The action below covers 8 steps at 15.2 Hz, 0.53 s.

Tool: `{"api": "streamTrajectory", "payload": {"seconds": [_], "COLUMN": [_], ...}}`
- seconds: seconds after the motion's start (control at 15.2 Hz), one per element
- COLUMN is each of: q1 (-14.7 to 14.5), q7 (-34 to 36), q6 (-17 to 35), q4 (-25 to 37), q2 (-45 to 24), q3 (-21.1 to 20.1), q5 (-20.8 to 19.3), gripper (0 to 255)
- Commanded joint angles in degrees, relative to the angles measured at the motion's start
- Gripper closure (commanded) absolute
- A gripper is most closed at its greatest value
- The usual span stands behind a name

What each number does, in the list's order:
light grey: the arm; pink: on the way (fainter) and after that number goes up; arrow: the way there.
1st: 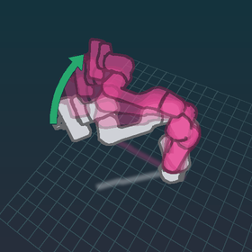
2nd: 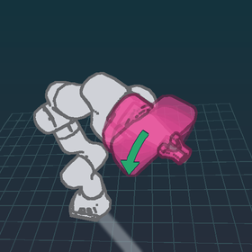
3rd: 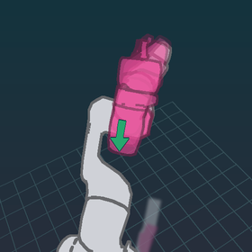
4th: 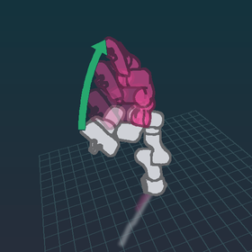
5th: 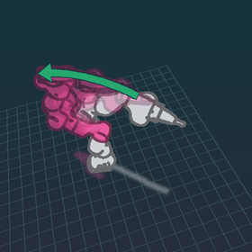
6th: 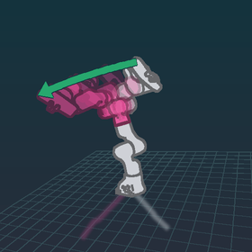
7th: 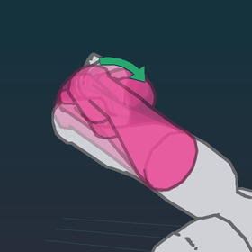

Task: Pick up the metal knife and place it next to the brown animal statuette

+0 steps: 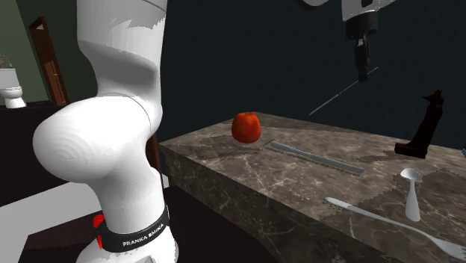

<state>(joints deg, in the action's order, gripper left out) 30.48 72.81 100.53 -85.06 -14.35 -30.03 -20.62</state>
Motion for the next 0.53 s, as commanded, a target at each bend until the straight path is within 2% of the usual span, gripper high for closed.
{"api": "streamTrajectory", "payload": {"seconds": [0.0,0.46], "q1": [0.28,0.72], "q7": [0.26,1.54], "q6": [1.71,6.85], "q4": [-1.84,-7.09], "q2": [0.16,0.09], "q3": [0.09,0.33], "q5": [-0.01,-0.46], "gripper": [255,255]}}
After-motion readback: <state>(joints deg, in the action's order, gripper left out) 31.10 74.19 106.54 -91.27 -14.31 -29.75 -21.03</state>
